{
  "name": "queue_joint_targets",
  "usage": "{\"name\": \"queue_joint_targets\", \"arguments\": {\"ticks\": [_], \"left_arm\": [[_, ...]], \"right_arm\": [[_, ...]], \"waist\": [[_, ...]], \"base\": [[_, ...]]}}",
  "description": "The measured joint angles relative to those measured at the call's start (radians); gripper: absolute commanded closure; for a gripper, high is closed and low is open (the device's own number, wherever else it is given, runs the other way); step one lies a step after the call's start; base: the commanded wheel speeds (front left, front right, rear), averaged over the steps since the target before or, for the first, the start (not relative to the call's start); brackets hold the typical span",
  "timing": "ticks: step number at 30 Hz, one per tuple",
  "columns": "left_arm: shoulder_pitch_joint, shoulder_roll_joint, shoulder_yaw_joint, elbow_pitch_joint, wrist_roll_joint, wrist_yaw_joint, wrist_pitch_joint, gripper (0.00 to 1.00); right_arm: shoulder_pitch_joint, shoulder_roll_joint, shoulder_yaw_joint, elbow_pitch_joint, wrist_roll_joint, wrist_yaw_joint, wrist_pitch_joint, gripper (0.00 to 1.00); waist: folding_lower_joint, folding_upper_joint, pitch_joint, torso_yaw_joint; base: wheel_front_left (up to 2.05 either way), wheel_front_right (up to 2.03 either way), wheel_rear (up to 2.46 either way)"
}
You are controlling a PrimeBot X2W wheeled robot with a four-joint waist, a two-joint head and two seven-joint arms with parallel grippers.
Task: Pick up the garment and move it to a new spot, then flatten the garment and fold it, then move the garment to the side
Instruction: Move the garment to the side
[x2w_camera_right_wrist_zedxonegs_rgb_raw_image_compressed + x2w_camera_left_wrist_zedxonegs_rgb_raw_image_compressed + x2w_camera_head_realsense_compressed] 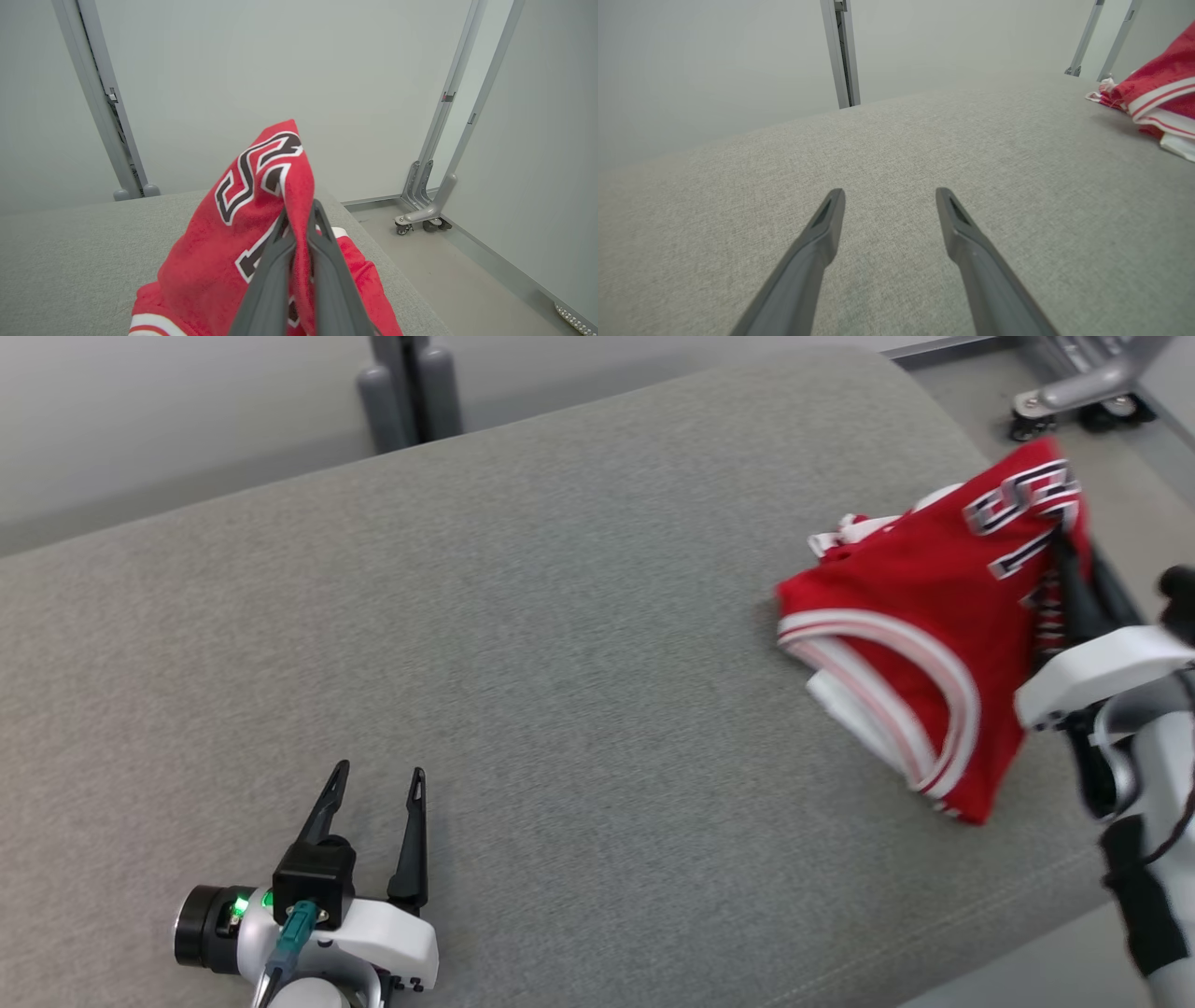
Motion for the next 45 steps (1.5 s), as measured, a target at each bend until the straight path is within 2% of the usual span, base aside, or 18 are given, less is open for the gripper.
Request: {"name": "queue_joint_targets", "arguments": {"ticks": [5, 6, 11, 13, 14, 21, 25, 35, 39, 45], "left_arm": [[-0.009, 0.002, -0.002, -0.002, 0.015, -0.007, 0.0, 0.0], [-0.016, 0.005, -0.003, -0.005, 0.021, -0.008, 0.0, 0.0], [-0.021, 0.014, -0.003, -0.011, 0.028, -0.01, 0.0, 0.0], [-0.021, 0.016, -0.003, -0.012, 0.029, -0.01, 0.0, 0.0], [-0.021, 0.018, -0.003, -0.013, 0.029, -0.01, 0.0, 0.0], [-0.022, 0.024, 0.003, -0.023, 0.03, -0.003, 0.0, 0.0], [-0.018, 0.023, 0.011, -0.026, 0.028, 0.005, 0.0, 0.0], [0.004, 0.016, 0.045, -0.035, 0.008, 0.018, 0.0, 0.0], [0.02, 0.012, 0.062, -0.035, -0.003, 0.027, 0.0, 0.0], [0.051, 0.008, 0.086, -0.033, -0.01, 0.028, 0.0, 0.0]], "right_arm": [[-0.069, -0.062, -0.144, 0.091, -0.093, 0.0, 0.0, 1.0], [-0.088, -0.083, -0.209, 0.125, -0.135, 0.0, 0.0, 1.0], [-0.11, -0.113, -0.362, 0.198, -0.252, 0.0, 0.0, 1.0], [-0.114, -0.116, -0.398, 0.21, -0.279, 0.0, 0.0, 0.58], [-0.115, -0.12, -0.432, 0.222, -0.305, 0.0, 0.0, 0.0], [-0.097, -0.097, -0.645, 0.174, -0.485, 0.0, 0.0, 0.0], [-0.076, -0.051, -0.659, 0.103, -0.509, 0.0, 0.0, 0.0], [0.101, 0.073, -0.412, -0.14, -0.341, 0.0, 0.0, 0.0], [0.202, 0.098, -0.328, -0.183, -0.279, 0.0, 0.0, 0.0], [0.315, 0.118, -0.212, -0.203, -0.246, 0.0, 0.0, 0.0]], "waist": [[0.0, 0.0, 0.023, 0.06], [0.0, 0.0, 0.033, 0.083], [0.0, 0.0, 0.061, 0.133], [0.0, 0.0, 0.066, 0.141], [0.0, 0.0, 0.071, 0.148], [0.0, 0.0, 0.066, 0.176], [0.0, 0.0, 0.046, 0.18], [0.0, 0.0, -0.016, 0.197], [0.0, 0.0, -0.042, 0.215], [0.0, 0.0, -0.081, 0.241]], "base": [[0.0, 0.0, 0.0], [0.0, 0.0, 0.0], [0.0, 0.0, 0.0], [0.0, 0.0, 0.0], [0.0, 0.0, 0.0], [0.0, 0.0, 0.0], [0.0, 0.0, 0.0], [0.0, 0.0, 0.0], [0.0, 0.0, 0.0], [0.0, 0.0, 0.0]]}}
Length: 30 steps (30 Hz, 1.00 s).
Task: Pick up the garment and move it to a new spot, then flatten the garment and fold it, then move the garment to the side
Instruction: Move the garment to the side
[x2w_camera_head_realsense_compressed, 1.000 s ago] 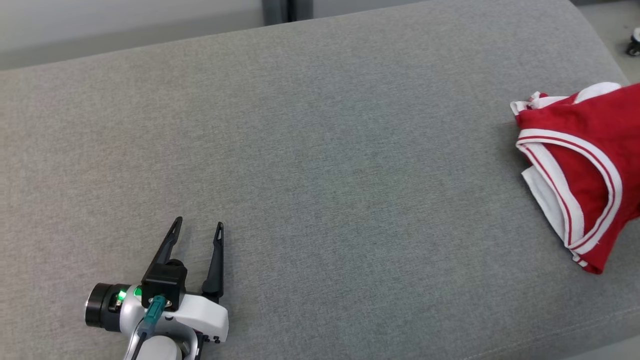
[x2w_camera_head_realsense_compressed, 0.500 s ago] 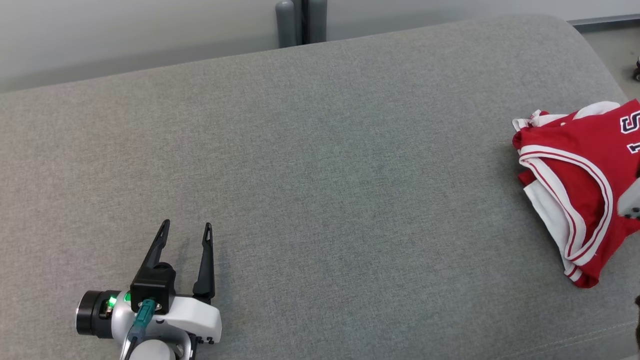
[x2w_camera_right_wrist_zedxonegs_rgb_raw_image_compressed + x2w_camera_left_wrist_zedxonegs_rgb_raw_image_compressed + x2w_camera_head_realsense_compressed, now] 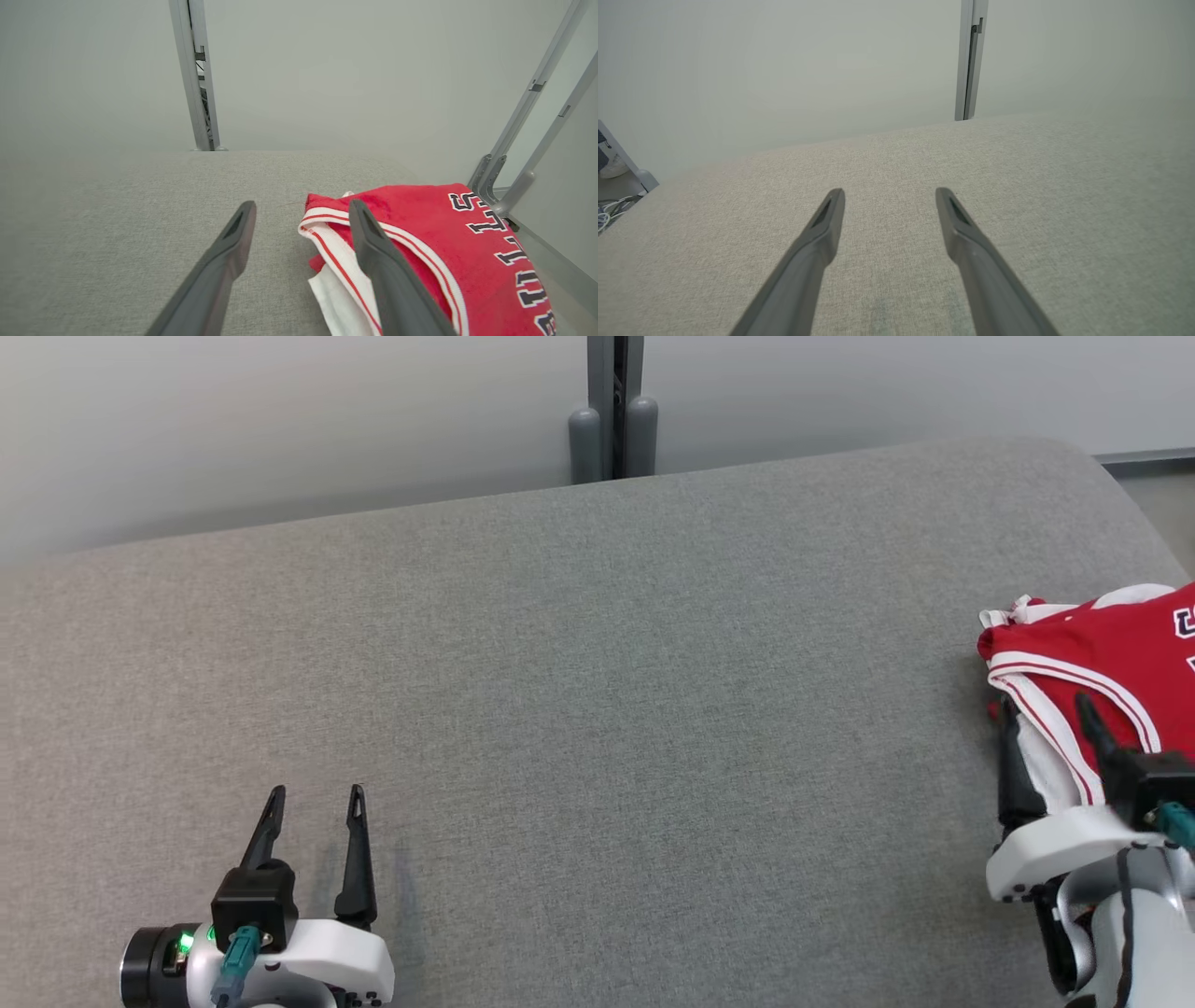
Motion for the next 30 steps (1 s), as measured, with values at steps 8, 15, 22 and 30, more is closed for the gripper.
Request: {"name": "queue_joint_targets", "arguments": {"ticks": [8, 15, 22, 30], "left_arm": [[0.037, -0.005, 0.021, 0.011, -0.007, 0.004, 0.0, 0.0], [0.069, -0.007, 0.024, 0.021, -0.016, 0.007, 0.0, 0.0], [0.091, -0.008, 0.034, 0.021, -0.03, 0.009, 0.0, 0.0], [0.112, -0.008, 0.048, 0.025, -0.041, 0.004, 0.0, 0.0]], "right_arm": [[0.096, 0.012, 0.119, -0.052, 0.049, 0.0, 0.0, 0.0], [0.155, 0.012, 0.181, -0.105, 0.112, 0.0, 0.0, 0.0], [0.184, 0.011, 0.223, -0.118, 0.137, 0.0, 0.0, 0.0], [0.223, 0.012, 0.234, -0.138, 0.151, 0.0, 0.0, 0.0]], "waist": [[0.0, 0.0, -0.051, 0.028], [0.0, 0.0, -0.1, 0.053], [0.0, 0.0, -0.134, 0.08], [0.0, 0.0, -0.16, 0.101]], "base": [[0.0, 0.0, 0.0], [0.0, 0.0, 0.0], [0.0, 0.0, 0.0], [0.0, 0.0, 0.0]]}}
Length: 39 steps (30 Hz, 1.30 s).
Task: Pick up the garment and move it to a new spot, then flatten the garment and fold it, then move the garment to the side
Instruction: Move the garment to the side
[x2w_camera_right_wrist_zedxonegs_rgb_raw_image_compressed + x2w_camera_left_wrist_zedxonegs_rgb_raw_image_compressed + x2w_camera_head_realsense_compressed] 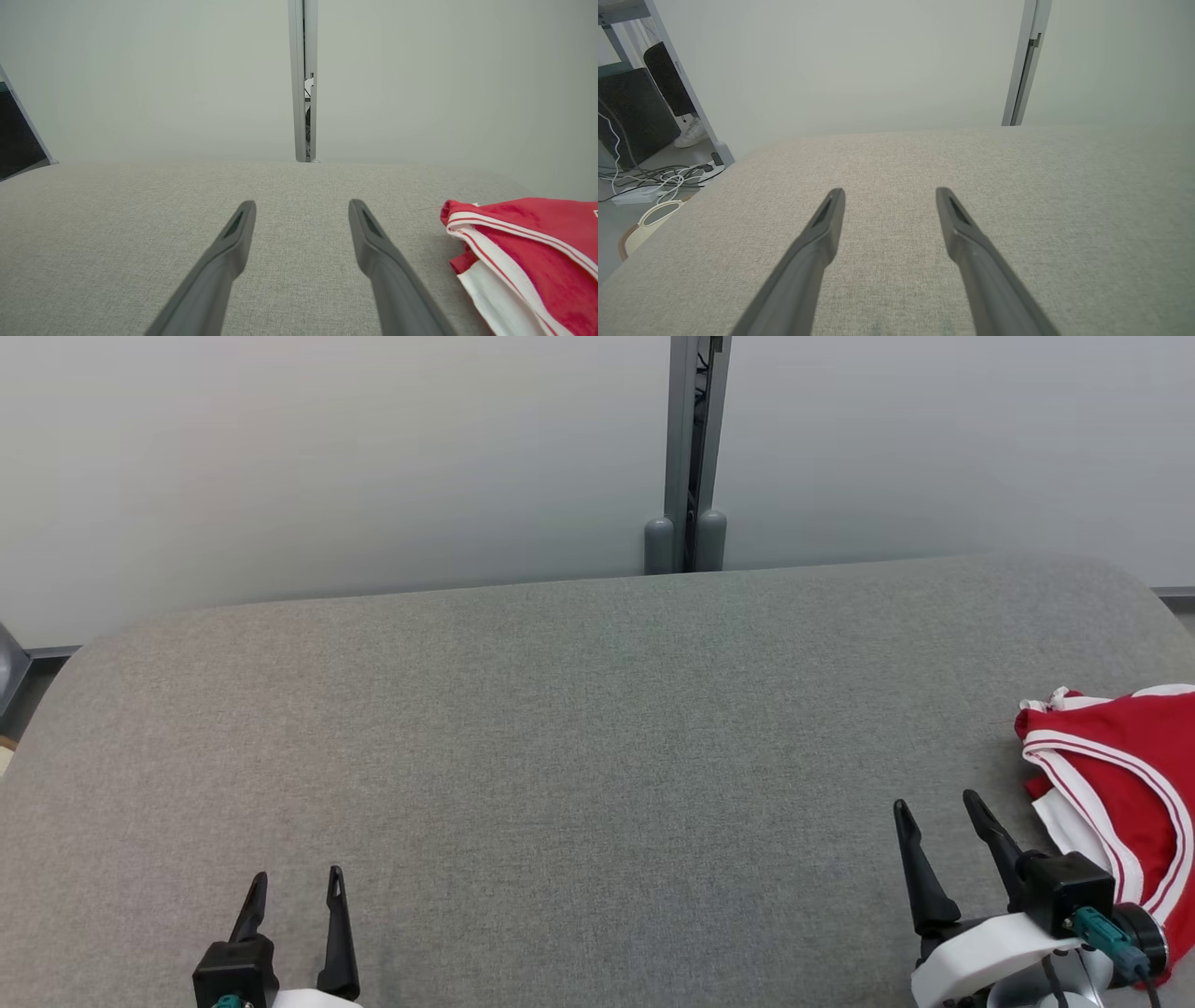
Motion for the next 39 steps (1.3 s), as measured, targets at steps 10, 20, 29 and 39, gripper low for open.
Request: {"name": "queue_joint_targets", "arguments": {"ticks": [10, 20, 29, 39], "left_arm": [[0.006, 0.0, 0.004, -0.001, -0.015, -0.011, 0.0, 0.0], [0.01, 0.0, 0.005, 0.0, -0.018, -0.016, 0.0, 0.0], [0.012, 0.0, 0.008, 0.007, -0.016, -0.019, 0.0, 0.0], [0.018, -0.001, 0.014, 0.014, -0.024, -0.029, 0.0, 0.0]], "right_arm": [[0.011, 0.0, 0.04, 0.023, 0.009, 0.0, 0.0, 0.0], [0.01, 0.0, 0.054, 0.022, 0.024, 0.0, 0.0, 0.0], [0.005, 0.0, 0.058, 0.022, 0.038, 0.0, 0.0, 0.0], [0.002, -0.001, 0.067, 0.023, 0.038, 0.0, 0.0, 0.0]], "waist": [[0.0, 0.0, -0.005, 0.009], [0.0, 0.0, -0.001, 0.008], [0.0, 0.0, 0.002, 0.004], [0.0, 0.0, 0.002, -0.003]], "base": [[0.0, 0.0, 0.0], [0.0, 0.0, 0.0], [0.0, 0.0, 0.0], [0.0, 0.0, 0.0]]}}
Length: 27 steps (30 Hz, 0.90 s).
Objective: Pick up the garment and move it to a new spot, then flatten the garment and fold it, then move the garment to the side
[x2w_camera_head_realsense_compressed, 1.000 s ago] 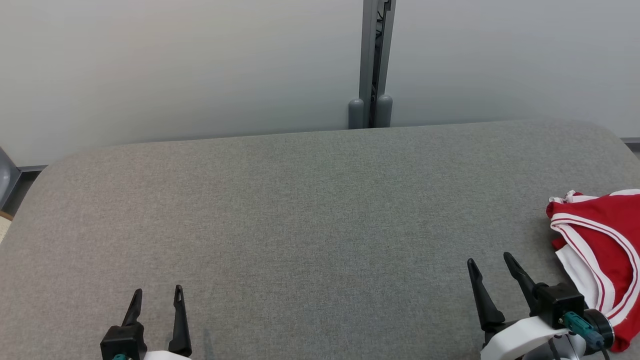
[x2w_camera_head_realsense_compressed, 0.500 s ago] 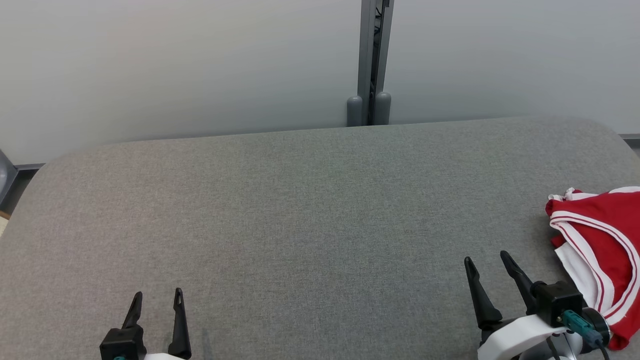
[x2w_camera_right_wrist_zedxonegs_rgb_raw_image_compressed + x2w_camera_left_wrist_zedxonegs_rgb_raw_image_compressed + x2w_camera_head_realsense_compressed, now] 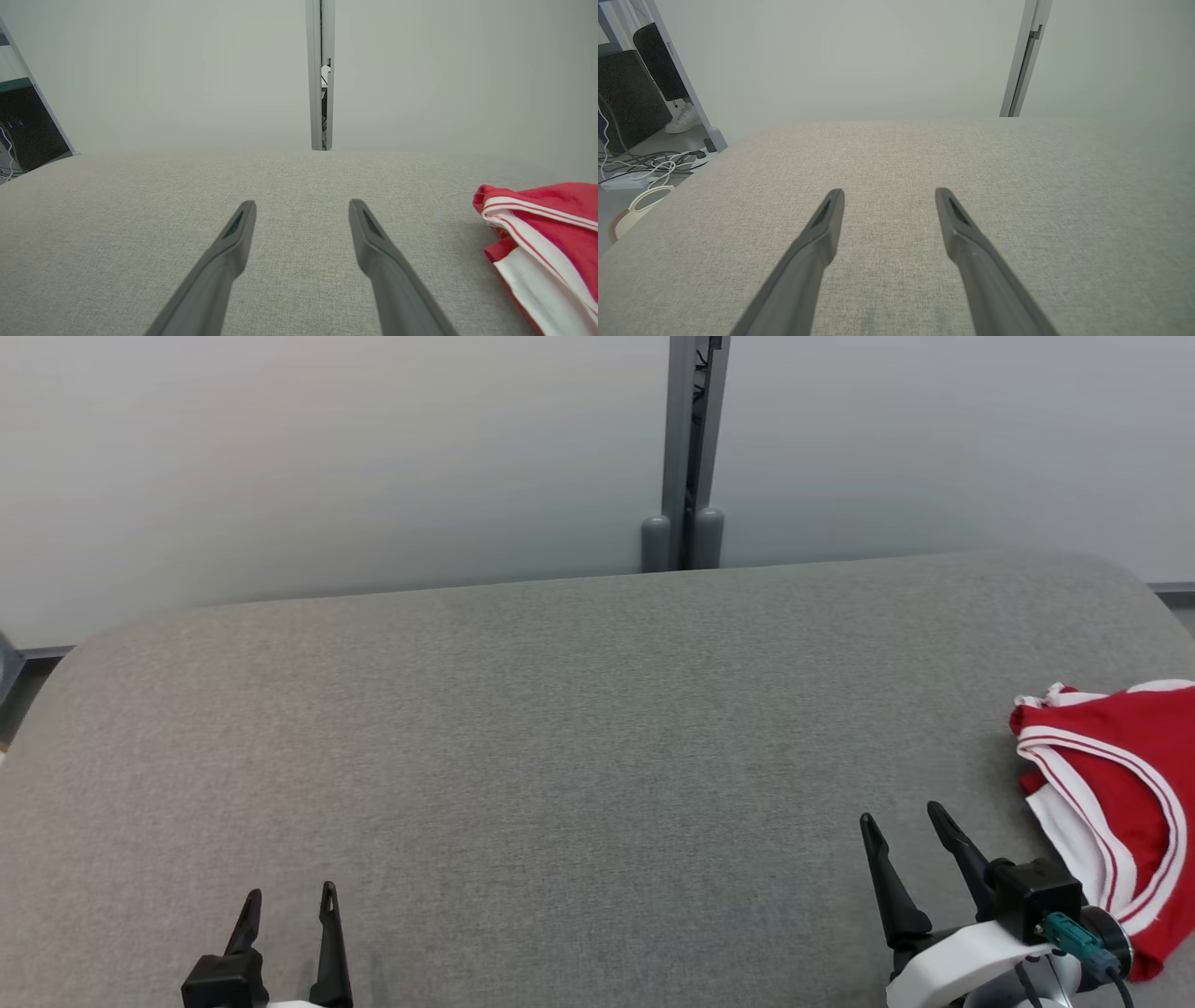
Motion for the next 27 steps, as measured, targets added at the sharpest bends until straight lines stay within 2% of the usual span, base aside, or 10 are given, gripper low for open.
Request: {"name": "queue_joint_targets", "arguments": {"ticks": [4, 9, 10, 15, 27], "left_arm": [[-0.001, -0.001, -0.006, -0.002, -0.002, 0.0, 0.0, 0.0], [-0.003, 0.0, -0.005, -0.001, -0.024, -0.015, 0.0, 0.0], [-0.003, 0.0, -0.005, -0.001, -0.025, -0.02, 0.0, 1.0], [0.019, -0.012, -0.007, 0.039, -0.033, -0.021, 0.011, 1.0], [0.006, -0.013, 0.013, 0.023, -0.26, -0.049, 0.069, 1.0]], "right_arm": [[-0.002, 0.001, -0.001, 0.003, 0.0, 0.0, 0.0, 0.0], [-0.001, 0.002, 0.014, 0.005, 0.002, 0.0, 0.0, 0.0], [-0.002, 0.002, 0.015, 0.005, 0.002, 0.0, 0.0, 1.0], [0.037, 0.01, 0.018, 0.038, 0.009, 0.0, 0.002, 1.0], [0.04, 0.011, -0.018, 0.01, 0.239, 0.0, 0.062, 1.0]], "waist": [[0.0, 0.0, 0.003, -0.043], [0.0, 0.0, 0.01, -0.055], [0.0, 0.0, 0.01, -0.056], [0.0, 0.0, 0.011, -0.056], [0.0, 0.0, 0.013, -0.049]], "base": [[0.0, 0.0, 0.0], [0.0, 0.0, 0.0], [0.0, 0.0, 0.0], [0.0, 0.0, 0.0], [0.0, 0.0, 0.0]]}}
